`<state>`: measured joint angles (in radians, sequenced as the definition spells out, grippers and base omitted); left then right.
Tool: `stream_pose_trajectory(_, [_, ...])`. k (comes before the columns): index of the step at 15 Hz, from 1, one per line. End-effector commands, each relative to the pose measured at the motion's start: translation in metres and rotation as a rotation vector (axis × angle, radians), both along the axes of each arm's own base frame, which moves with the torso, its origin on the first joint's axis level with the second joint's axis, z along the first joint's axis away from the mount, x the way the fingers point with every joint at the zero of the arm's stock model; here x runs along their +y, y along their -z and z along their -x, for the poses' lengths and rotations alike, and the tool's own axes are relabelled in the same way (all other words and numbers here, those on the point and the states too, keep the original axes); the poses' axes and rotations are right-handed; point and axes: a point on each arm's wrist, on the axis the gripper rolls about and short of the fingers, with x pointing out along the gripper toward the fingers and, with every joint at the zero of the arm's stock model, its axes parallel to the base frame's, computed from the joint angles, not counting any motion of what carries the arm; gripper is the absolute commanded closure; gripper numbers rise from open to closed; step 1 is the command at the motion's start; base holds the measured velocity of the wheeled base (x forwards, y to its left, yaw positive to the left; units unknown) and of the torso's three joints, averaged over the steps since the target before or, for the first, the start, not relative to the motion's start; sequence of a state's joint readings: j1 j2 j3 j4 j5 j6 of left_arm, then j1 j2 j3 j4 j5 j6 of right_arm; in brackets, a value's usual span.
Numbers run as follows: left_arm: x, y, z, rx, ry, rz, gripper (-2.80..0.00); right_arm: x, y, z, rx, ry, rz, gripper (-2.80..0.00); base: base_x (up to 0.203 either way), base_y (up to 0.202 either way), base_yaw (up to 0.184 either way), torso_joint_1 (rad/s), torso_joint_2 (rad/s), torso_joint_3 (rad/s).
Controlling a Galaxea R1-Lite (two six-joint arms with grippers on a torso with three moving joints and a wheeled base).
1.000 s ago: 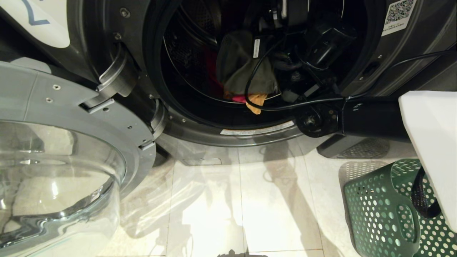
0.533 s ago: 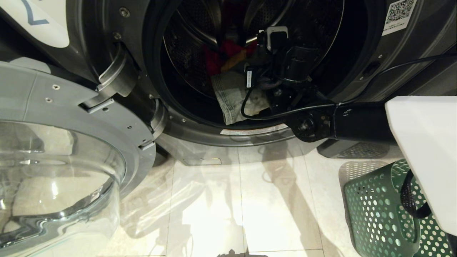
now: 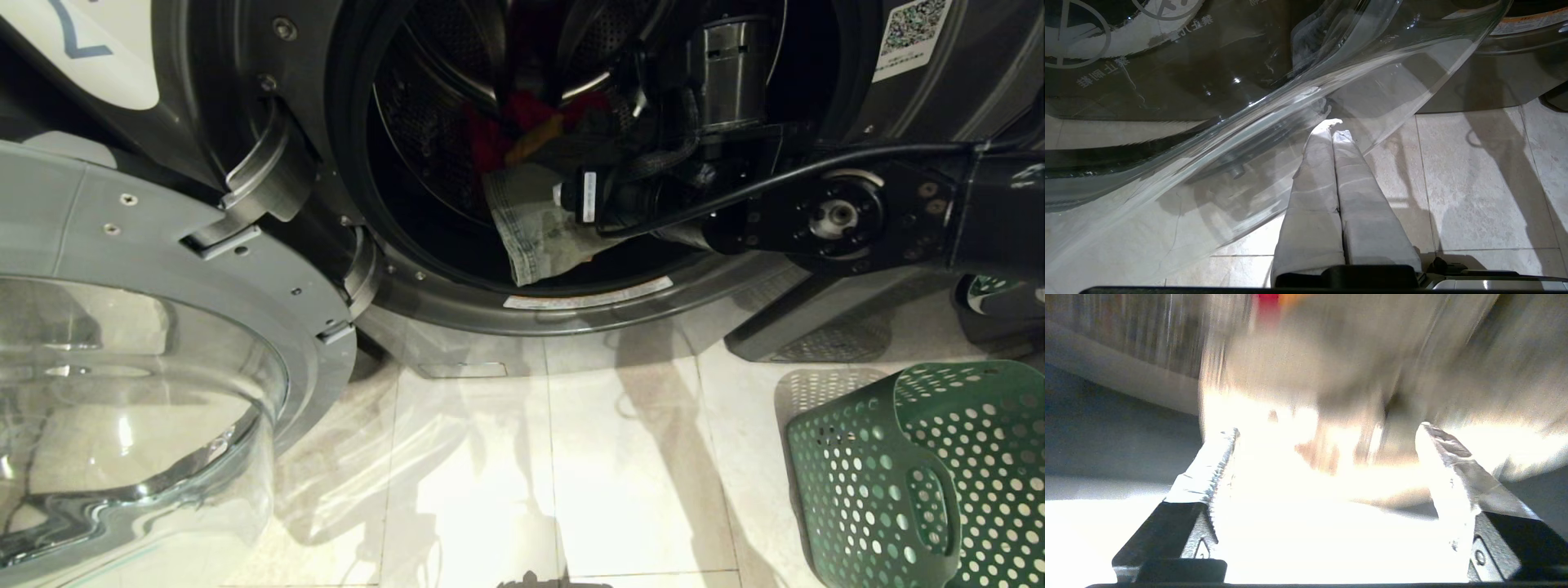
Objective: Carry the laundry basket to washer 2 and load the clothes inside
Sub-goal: Place the clothes into the washing machine
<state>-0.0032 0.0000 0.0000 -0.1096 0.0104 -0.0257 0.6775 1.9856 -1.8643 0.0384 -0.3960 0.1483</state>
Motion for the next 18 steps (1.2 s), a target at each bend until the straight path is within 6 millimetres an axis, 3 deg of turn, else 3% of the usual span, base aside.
stream_pose_trajectory(1, [0.0,0.011,-0.003,0.04,0.0,0.0,0.0,-0.005,-0.002,0.023,0.104,-0.022,0.001,-2.8,0.0,0.0,0.0,0.0,0.0,0.0])
stream_pose_trajectory(3, [0.0,0.011,-0.003,0.041,0.0,0.0,0.0,0.002,0.02,0.016,0.185,-0.018,0.056,-2.8,0.0,0.0,0.0,0.0,0.0,0.0])
stream_pose_trajectory(4, [0.0,0.011,-0.003,0.039,0.0,0.0,0.0,0.005,0.03,0.011,0.206,-0.014,0.074,0.0,0.0,0.0,0.0,0.0,0.0,0.0])
stream_pose_trajectory(8, [0.0,0.011,-0.003,0.039,0.0,0.0,0.0,0.01,0.06,-0.003,0.292,0.03,0.179,0.0,0.0,0.0,0.0,0.0,0.0,0.0])
stream_pose_trajectory(13, [0.0,0.011,-0.003,0.04,0.0,0.0,0.0,0.002,0.096,-0.06,0.317,0.133,0.226,0.0,0.0,0.0,0.0,0.0,0.0,0.0])
stream_pose_trajectory(16, [0.0,0.011,-0.003,0.041,0.0,0.0,0.0,-0.008,0.097,-0.088,0.189,0.099,0.193,0.0,0.0,0.0,0.0,0.0,0.0,0.0])
stream_pose_trajectory(18, [0.0,0.011,-0.003,0.041,0.0,0.0,0.0,-0.005,0.087,-0.091,0.106,0.089,0.131,0.0,0.0,0.0,0.0,0.0,0.0,0.0])
